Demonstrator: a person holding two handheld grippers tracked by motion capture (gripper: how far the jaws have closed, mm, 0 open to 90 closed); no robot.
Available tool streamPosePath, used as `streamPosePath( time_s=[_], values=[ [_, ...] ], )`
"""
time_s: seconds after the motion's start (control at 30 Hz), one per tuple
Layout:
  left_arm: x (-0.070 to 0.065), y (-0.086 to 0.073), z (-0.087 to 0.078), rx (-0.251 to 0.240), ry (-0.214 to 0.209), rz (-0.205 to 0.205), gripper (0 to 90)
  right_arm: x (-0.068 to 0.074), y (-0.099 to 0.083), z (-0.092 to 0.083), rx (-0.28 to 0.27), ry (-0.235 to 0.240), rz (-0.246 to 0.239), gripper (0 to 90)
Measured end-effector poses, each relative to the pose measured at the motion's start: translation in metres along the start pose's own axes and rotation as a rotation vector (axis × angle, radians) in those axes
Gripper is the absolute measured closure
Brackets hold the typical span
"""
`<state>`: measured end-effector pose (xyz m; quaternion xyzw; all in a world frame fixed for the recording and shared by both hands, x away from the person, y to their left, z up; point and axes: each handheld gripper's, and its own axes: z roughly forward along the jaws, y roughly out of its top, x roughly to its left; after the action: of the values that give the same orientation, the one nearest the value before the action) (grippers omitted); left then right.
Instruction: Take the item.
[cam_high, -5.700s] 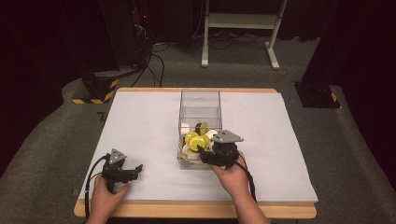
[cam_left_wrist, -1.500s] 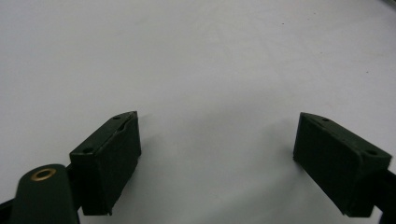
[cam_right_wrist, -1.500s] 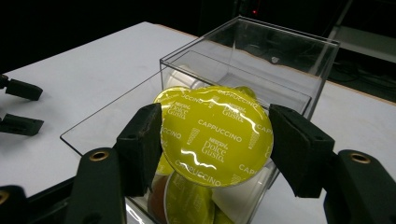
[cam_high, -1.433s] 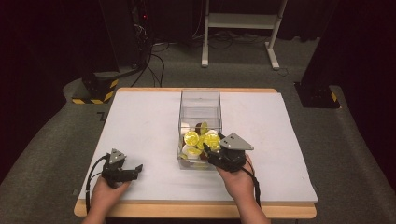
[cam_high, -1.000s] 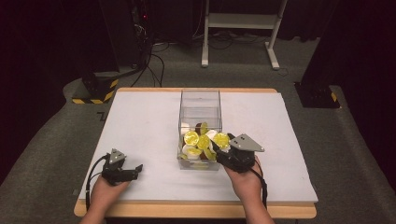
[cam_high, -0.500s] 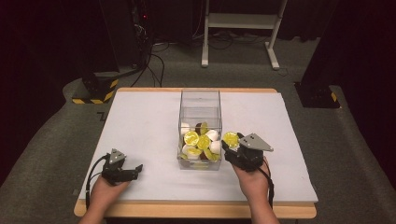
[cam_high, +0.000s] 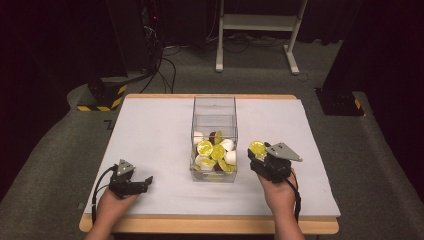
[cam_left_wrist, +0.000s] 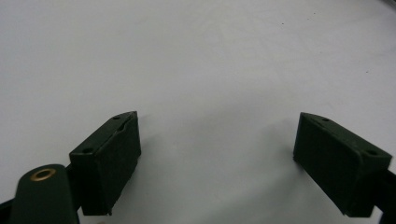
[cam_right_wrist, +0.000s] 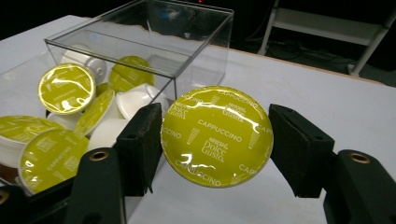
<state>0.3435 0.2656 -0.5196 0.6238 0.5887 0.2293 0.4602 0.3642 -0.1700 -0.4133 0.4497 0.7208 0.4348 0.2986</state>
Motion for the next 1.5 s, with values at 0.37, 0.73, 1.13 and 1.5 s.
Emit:
streamPosePath(
  time_s=[0.37,0.73,1.13,1.5],
  values=[
    [0.000,0.000,0.000,0.004,0.001,0.005,14.9,-0.017,-0.011,0.010,0.036,-0.043,0.026,38.1],
    [0.000,0.000,0.000,0.002,0.000,0.001,14.9,-0.032,-0.021,0.030,0.078,-0.080,0.071,38.1],
    [0.000,0.000,0.000,0.001,0.001,0.003,14.9,-0.050,-0.018,0.051,0.088,-0.098,0.086,38.1],
    [0.000,0.000,0.000,0.000,0.001,0.001,15.0,-0.069,-0.022,0.079,0.121,-0.106,0.133,38.1]
  ],
)
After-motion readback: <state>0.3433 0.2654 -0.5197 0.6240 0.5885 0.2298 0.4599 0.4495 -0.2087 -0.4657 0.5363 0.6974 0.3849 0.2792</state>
